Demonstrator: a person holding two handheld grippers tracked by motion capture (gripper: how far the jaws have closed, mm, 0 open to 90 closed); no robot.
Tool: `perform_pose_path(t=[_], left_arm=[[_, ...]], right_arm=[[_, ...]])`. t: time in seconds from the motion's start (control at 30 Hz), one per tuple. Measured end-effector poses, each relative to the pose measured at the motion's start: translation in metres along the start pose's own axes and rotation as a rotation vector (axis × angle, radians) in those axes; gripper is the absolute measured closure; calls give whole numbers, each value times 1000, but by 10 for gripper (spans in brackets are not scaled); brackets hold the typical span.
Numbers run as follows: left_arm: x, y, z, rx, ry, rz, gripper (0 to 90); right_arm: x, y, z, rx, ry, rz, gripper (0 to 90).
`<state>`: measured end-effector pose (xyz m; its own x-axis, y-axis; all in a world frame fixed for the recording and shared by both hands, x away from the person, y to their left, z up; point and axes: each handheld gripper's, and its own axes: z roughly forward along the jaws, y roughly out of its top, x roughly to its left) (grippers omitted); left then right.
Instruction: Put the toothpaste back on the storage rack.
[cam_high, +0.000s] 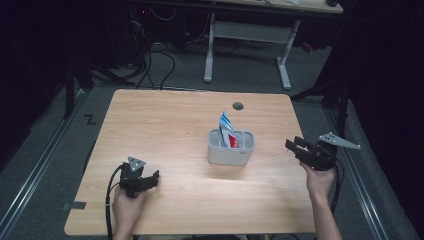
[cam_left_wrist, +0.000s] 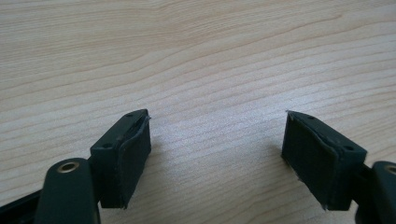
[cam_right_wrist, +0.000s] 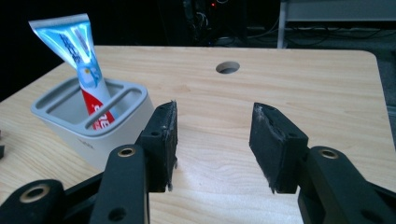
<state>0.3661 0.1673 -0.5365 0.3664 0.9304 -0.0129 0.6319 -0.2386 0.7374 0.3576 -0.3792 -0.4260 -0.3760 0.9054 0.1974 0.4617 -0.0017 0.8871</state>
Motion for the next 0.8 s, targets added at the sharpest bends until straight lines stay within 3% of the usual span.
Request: perform_pose_path(t=[0.4, 0.63, 0.8], left_arm=[[0, 0, 0, 0, -1, -2, 242], [0, 0, 0, -1, -1, -1, 240], [0, 0, 0, 0, -1, -1, 241]], right_arm=[[-2, -21, 9, 61, -14, 21, 515], [4, -24, 18, 107, -25, -20, 510], [5, -32, 24, 119, -28, -2, 510]])
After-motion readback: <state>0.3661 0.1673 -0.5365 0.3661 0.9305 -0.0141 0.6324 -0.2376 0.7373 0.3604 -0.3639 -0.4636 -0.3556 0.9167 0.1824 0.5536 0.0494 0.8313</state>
